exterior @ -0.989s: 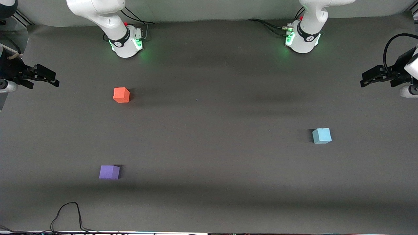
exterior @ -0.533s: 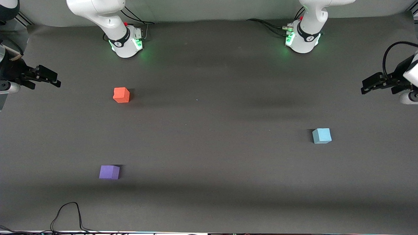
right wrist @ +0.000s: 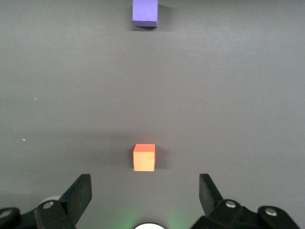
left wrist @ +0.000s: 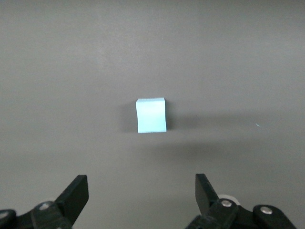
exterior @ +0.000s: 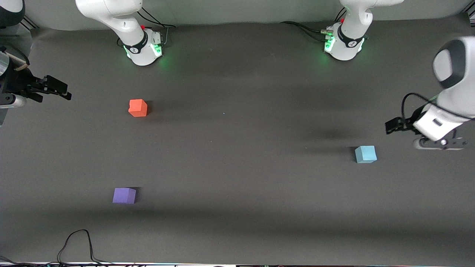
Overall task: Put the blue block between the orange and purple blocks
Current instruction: 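Move the left gripper down over the light blue cube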
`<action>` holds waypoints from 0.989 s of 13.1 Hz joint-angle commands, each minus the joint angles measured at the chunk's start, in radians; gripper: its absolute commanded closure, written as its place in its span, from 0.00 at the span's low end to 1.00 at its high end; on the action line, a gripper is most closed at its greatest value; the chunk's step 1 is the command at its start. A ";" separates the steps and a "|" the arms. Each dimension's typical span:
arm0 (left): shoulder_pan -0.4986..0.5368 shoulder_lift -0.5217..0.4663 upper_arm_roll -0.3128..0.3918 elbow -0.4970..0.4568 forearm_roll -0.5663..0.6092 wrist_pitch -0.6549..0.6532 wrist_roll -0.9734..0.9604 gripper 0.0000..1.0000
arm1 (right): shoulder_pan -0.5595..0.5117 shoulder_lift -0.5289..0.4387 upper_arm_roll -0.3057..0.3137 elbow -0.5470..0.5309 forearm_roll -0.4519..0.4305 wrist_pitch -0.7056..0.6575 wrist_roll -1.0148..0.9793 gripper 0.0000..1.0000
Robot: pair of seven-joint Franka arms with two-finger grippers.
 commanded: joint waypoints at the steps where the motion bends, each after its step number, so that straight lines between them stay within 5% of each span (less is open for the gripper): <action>1: -0.001 0.067 0.003 -0.060 0.008 0.133 0.015 0.00 | 0.005 -0.016 -0.008 -0.019 0.027 0.015 -0.007 0.00; 7: -0.001 0.263 0.004 -0.185 0.007 0.478 0.015 0.00 | 0.002 -0.013 -0.025 -0.017 0.029 0.015 -0.021 0.00; 13: -0.001 0.337 0.004 -0.187 0.007 0.518 0.014 0.00 | 0.002 -0.008 -0.031 -0.019 0.029 0.019 -0.022 0.00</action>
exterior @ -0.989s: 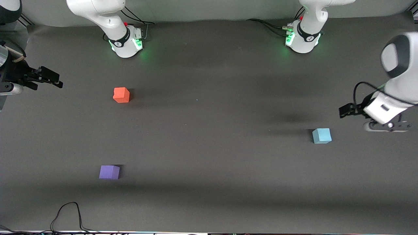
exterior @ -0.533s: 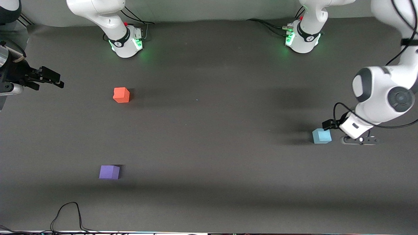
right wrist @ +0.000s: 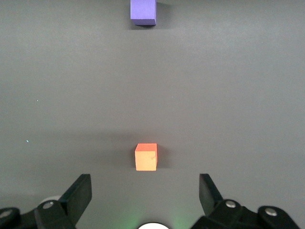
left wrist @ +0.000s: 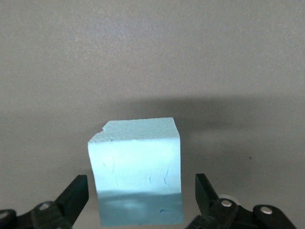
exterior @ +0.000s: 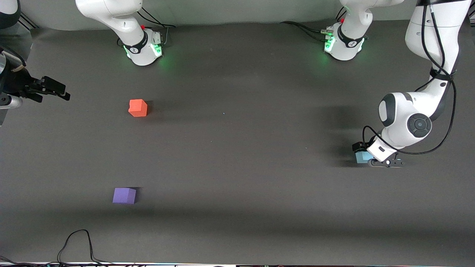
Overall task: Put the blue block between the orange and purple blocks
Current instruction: 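Move the left gripper down over the light blue cube, then close the left gripper on the light blue cube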
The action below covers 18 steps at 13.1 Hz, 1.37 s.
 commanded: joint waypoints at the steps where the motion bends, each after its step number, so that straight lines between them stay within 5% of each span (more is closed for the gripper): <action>1: -0.002 0.000 0.004 -0.007 0.007 0.024 0.011 0.00 | 0.002 -0.008 -0.007 -0.009 0.020 0.016 -0.022 0.00; 5: -0.002 0.015 0.004 0.002 -0.001 0.035 0.007 0.09 | 0.001 -0.005 -0.024 -0.008 0.020 0.018 -0.030 0.00; 10: 0.001 0.017 0.002 0.010 -0.006 0.033 -0.004 0.47 | 0.002 -0.009 -0.033 -0.014 0.020 0.030 -0.057 0.00; 14: 0.003 -0.035 0.002 0.032 -0.007 -0.005 -0.010 0.47 | 0.007 -0.008 -0.029 -0.014 0.020 0.039 -0.050 0.00; 18: -0.009 -0.187 0.001 0.143 -0.009 -0.317 -0.022 0.47 | 0.010 -0.006 -0.021 -0.014 0.015 0.041 -0.043 0.00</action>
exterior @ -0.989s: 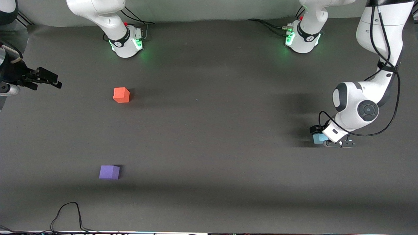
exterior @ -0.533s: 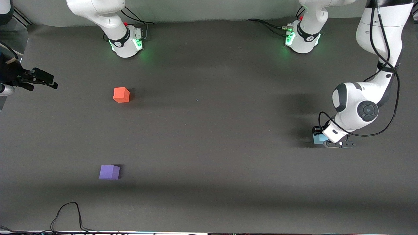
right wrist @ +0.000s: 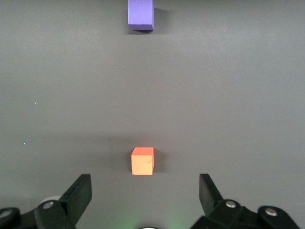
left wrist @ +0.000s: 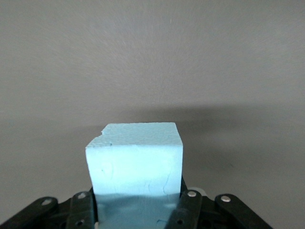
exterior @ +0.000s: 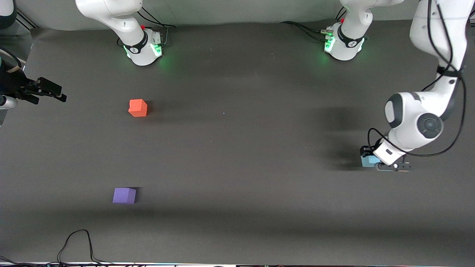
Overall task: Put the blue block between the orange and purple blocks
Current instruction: 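Close the left gripper on the light blue cube, then lift the blue cube and carry it toward the table's middle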
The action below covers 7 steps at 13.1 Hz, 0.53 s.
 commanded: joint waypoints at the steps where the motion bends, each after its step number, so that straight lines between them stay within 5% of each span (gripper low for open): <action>1: -0.017 -0.125 -0.005 0.085 -0.005 -0.232 -0.050 0.47 | 0.006 -0.007 0.000 -0.011 0.015 0.018 -0.014 0.00; 4: -0.081 -0.143 -0.048 0.258 -0.005 -0.470 -0.198 0.47 | 0.005 -0.007 -0.001 -0.013 0.015 0.018 -0.014 0.00; 7: -0.175 -0.134 -0.089 0.357 -0.027 -0.546 -0.406 0.47 | 0.006 -0.006 -0.001 -0.017 0.017 0.031 -0.015 0.00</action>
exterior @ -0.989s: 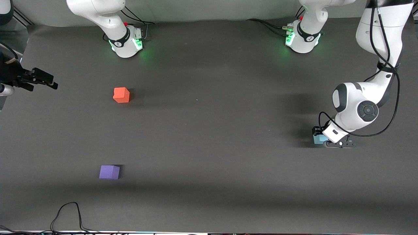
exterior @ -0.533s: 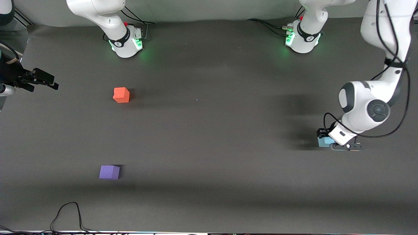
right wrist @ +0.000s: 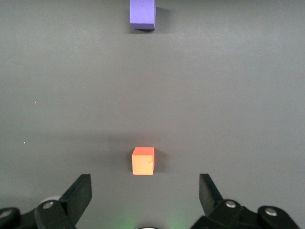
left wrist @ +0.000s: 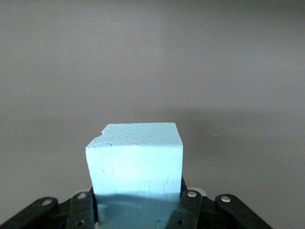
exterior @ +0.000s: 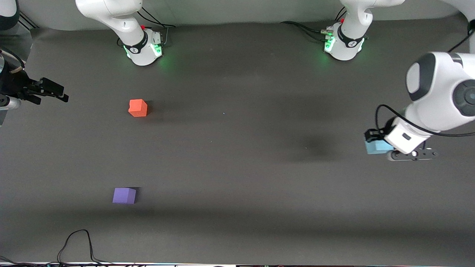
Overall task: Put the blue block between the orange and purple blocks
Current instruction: 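Lift the blue cube and carry it toward the table's middle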
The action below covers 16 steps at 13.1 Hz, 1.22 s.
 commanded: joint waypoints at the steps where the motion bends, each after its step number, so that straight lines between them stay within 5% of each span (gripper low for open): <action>1: -0.095 0.030 -0.016 0.077 -0.017 -0.042 -0.183 0.47 | 0.006 -0.006 -0.006 -0.019 0.018 0.030 -0.015 0.00; 5: -0.316 0.103 -0.027 0.161 -0.009 -0.008 -0.466 0.47 | 0.006 -0.010 -0.004 -0.030 0.020 0.039 -0.015 0.00; 10: -0.623 0.382 -0.025 0.348 0.082 0.117 -0.787 0.47 | 0.025 -0.016 -0.007 -0.030 0.020 0.037 -0.014 0.00; 16: -0.789 0.654 -0.019 0.412 0.190 0.327 -0.914 0.47 | 0.025 -0.016 -0.009 -0.043 0.020 0.042 -0.014 0.00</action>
